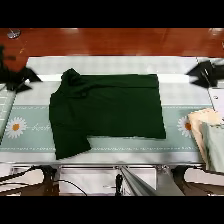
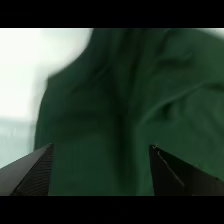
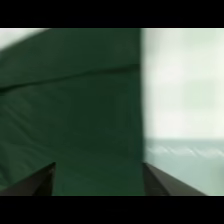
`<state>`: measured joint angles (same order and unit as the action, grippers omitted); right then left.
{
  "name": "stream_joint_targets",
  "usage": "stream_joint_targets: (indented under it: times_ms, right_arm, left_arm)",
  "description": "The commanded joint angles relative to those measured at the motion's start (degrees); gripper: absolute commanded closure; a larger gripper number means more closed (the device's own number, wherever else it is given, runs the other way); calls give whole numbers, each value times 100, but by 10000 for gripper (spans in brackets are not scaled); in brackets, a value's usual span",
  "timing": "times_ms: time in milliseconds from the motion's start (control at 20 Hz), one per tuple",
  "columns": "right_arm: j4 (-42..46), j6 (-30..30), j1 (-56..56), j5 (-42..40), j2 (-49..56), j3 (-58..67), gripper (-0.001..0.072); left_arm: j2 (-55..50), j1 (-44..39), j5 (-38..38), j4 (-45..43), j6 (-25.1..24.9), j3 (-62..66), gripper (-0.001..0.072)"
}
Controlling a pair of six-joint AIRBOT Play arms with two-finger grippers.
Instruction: Fold the shirts.
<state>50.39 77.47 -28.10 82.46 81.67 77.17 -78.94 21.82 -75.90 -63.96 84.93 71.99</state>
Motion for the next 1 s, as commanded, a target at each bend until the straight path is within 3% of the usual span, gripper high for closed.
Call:
stream_joint_targets:
  times_ms: [0,150,350,950]
  right_arm:
    - [498,-162,-407,-776,-1049,-1893,88]
    - [31,-828,-404,-1147,-1860,-3615,88]
    - [-743,-1088,-398,-1331,-2094,-4548,89]
    - [-481,-887,-44,-1342,-2094,-4599,89]
  left_arm:
    - [273,745,-511,-238,-295,-1438,5]
    - [363,1405,-393,328,-1364,-2387,5]
    - [293,1836,-192,1226,-1967,-2879,5]
    - [-299,431,656,1600,-2144,-2911,13]
